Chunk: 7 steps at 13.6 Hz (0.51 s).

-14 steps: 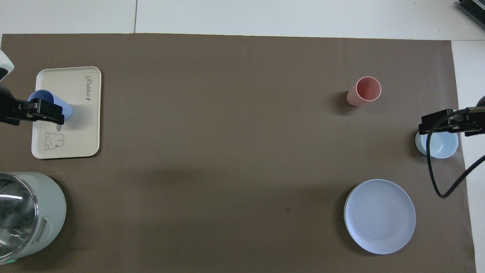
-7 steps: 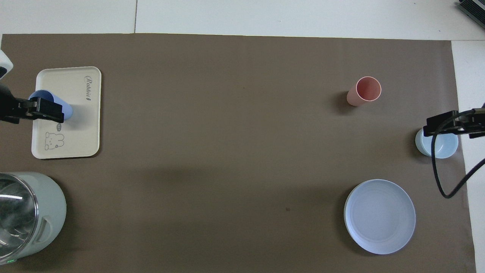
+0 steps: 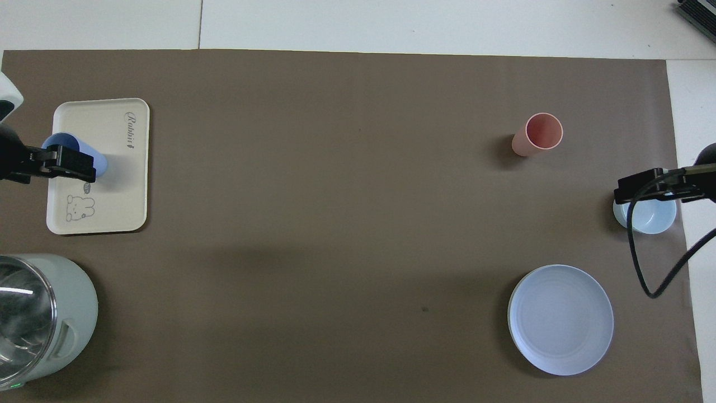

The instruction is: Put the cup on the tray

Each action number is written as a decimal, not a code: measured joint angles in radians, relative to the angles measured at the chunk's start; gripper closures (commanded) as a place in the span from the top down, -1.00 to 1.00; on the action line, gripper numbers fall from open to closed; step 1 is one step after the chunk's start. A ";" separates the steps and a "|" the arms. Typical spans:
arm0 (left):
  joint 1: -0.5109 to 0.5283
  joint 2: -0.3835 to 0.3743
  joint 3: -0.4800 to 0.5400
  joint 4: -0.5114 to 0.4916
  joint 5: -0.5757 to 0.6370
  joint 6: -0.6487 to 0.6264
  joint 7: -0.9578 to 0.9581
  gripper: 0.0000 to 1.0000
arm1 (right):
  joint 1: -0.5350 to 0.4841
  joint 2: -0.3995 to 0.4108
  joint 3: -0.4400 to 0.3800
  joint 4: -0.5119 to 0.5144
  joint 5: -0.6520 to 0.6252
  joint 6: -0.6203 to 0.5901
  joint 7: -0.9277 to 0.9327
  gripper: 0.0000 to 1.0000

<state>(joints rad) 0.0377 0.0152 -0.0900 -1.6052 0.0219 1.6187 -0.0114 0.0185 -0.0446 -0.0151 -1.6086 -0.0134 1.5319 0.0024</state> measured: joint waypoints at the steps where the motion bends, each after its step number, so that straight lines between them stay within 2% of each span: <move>1: 0.000 0.000 0.000 0.000 0.000 0.000 0.000 1.00 | 0.000 0.000 0.000 0.000 0.000 0.000 0.001 1.00; 7: -0.003 -0.015 -0.006 0.037 0.000 -0.042 0.000 1.00 | 0.000 0.000 0.000 -0.002 0.000 0.000 0.002 1.00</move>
<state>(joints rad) 0.0343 -0.0001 -0.0960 -1.5678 0.0219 1.5769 -0.0113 0.0187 -0.0447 -0.0151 -1.6104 -0.0134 1.5319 0.0040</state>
